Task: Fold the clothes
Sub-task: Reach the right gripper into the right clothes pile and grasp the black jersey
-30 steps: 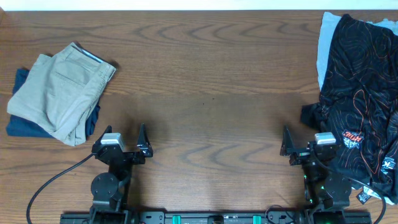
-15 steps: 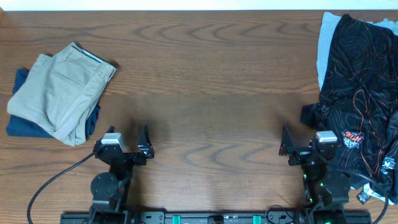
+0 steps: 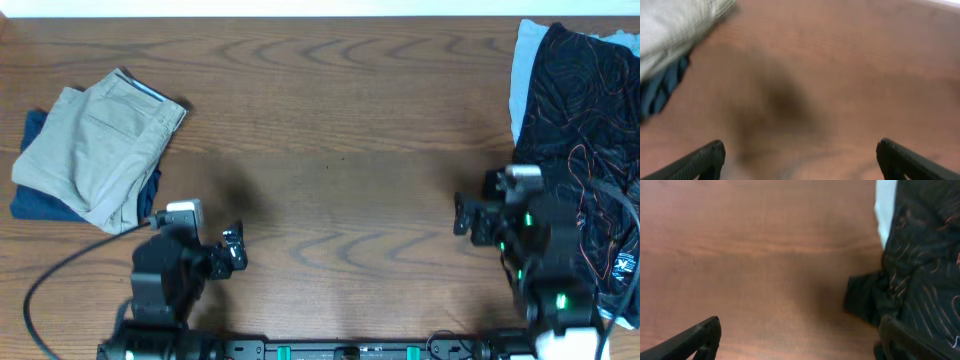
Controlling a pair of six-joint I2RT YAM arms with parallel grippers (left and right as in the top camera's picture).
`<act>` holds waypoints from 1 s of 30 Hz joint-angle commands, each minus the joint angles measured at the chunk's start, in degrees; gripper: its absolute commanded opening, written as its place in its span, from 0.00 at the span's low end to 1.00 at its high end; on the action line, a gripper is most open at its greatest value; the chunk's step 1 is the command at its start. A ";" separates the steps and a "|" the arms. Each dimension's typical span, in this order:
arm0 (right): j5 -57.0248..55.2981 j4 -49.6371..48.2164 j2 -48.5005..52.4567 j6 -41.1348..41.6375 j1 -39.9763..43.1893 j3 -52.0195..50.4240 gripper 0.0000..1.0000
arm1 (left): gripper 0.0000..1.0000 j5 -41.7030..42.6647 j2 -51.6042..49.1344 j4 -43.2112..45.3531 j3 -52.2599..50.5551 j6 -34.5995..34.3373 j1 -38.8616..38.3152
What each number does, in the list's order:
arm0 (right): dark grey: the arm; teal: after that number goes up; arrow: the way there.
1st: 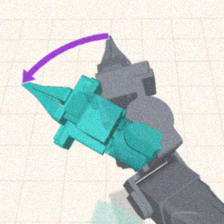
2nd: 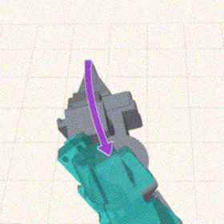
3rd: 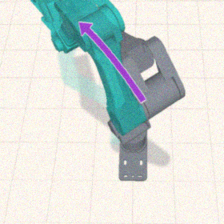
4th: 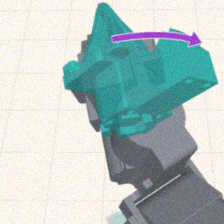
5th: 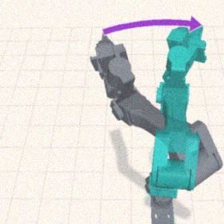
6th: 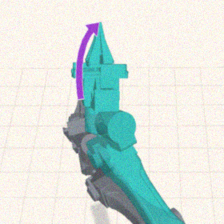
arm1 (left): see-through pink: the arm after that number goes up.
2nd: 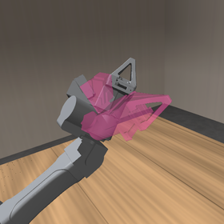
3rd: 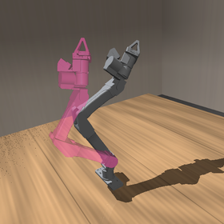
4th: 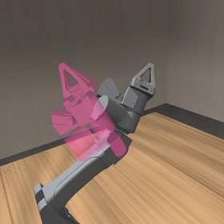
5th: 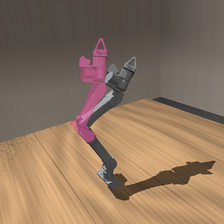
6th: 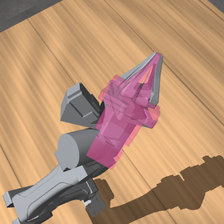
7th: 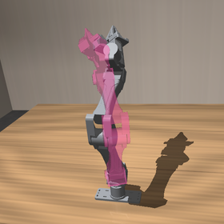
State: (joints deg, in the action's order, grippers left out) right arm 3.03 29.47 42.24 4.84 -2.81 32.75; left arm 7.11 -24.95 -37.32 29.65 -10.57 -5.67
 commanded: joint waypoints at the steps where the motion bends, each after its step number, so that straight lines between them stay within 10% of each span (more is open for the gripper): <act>1: -0.61 6.73 12.22 -4.35 1.05 10.10 0.99 | 0.98 0.42 -8.22 -3.85 6.80 -0.48 0.31; 8: -4.39 13.00 35.34 -5.77 1.05 24.85 0.99 | 0.98 0.42 -23.39 -9.86 15.61 -0.50 0.31; 25: -16.39 3.26 61.00 -0.17 5.05 25.20 0.99 | 0.98 0.42 -31.15 -10.21 15.61 -0.50 0.31; 30: -16.37 2.67 65.61 -0.15 5.77 25.20 0.72 | 0.98 0.42 -31.15 -10.21 15.61 -0.50 0.31</act>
State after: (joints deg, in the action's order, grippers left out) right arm -12.69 31.83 103.70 3.99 2.22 58.46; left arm 7.33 -56.05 -47.40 44.25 -10.57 -5.67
